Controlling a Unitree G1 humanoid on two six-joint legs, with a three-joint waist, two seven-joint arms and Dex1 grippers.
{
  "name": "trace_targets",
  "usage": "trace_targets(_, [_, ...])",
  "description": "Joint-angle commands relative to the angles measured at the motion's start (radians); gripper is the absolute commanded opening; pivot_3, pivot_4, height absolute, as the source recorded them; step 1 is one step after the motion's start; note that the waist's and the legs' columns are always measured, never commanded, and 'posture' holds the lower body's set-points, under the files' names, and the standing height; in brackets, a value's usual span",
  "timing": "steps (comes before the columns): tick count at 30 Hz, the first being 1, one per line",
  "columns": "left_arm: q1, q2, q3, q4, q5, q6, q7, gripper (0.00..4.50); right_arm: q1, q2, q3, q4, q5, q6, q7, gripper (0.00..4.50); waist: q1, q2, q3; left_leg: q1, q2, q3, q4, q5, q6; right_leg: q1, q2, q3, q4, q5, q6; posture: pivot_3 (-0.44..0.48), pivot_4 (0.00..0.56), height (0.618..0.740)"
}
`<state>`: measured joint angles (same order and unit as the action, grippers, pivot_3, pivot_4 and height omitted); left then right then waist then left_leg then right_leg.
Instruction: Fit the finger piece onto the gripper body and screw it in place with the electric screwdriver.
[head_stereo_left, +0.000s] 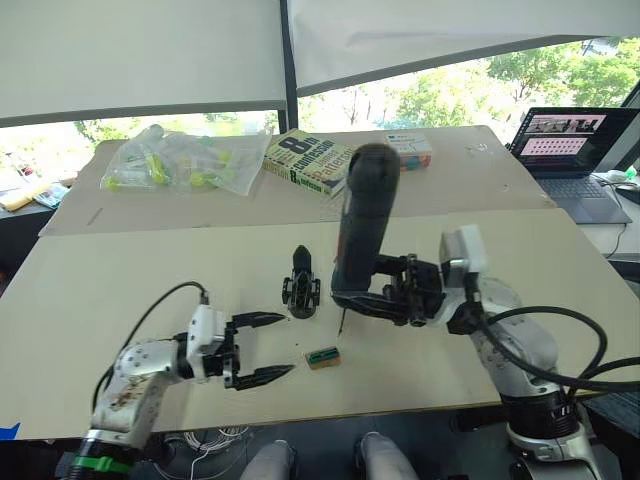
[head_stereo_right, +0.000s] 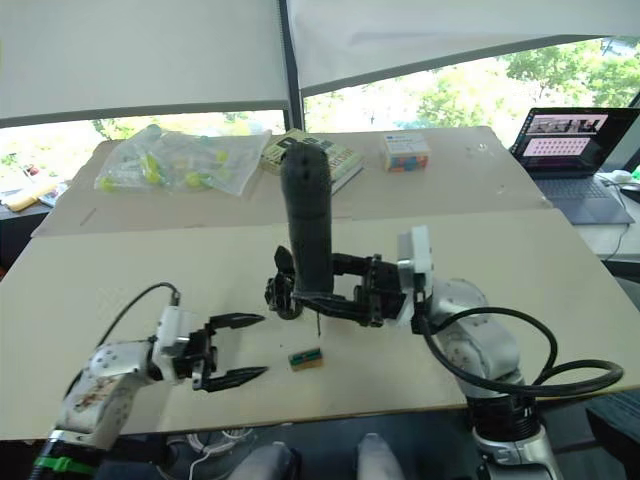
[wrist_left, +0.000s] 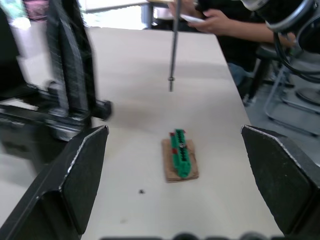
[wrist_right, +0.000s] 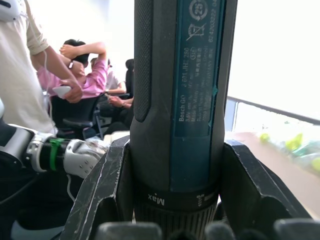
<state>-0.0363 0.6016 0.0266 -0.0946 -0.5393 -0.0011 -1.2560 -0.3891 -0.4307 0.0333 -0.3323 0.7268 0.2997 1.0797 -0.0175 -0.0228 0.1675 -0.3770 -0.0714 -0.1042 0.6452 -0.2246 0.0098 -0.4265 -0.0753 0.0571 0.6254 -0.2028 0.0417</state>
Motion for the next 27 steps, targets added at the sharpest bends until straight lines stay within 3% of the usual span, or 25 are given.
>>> trace_targets(1, [0.040, 0.042, 0.085, -0.093, -0.078, 0.061, 0.022, 4.50, -0.049, -0.019, -0.069, -0.052, 0.075, 0.025, -0.023, 1.95, 0.000, 0.000, 0.000, 0.000, 0.000, 0.000, 0.000, 0.000, 0.000, 0.000, 0.000, 0.000, 0.000, 0.000, 0.000, 0.000, 0.150, 0.740])
trace_targets(9, [0.060, 0.055, 0.231, -0.136, -0.203, 0.211, 0.140, 4.50, -0.202, -0.026, -0.125, -0.003, 0.147, 0.117, -0.114, 1.95, -0.002, 0.000, 0.001, -0.001, 0.000, 0.000, 0.000, 0.000, 0.000, -0.001, 0.000, 0.000, 0.000, 0.000, 0.000, 0.000, 0.150, 0.740])
trace_targets(21, [-0.026, 0.091, 0.256, -0.063, -0.191, 0.247, 0.129, 4.50, -0.360, 0.038, -0.093, 0.131, 0.105, 0.147, -0.178, 1.95, 0.000, 0.000, 0.001, -0.003, 0.000, 0.000, -0.001, 0.000, 0.000, -0.003, 0.000, -0.001, -0.001, 0.001, -0.001, 0.000, 0.150, 0.740])
trace_targets(27, [-0.047, 0.081, 0.242, -0.058, -0.175, 0.249, 0.131, 4.50, -0.421, 0.096, -0.060, 0.174, 0.070, 0.157, -0.210, 1.95, -0.007, 0.000, 0.001, -0.011, 0.000, 0.001, 0.000, 0.000, 0.000, -0.014, 0.000, 0.000, 0.004, 0.002, -0.003, 0.000, 0.150, 0.740])
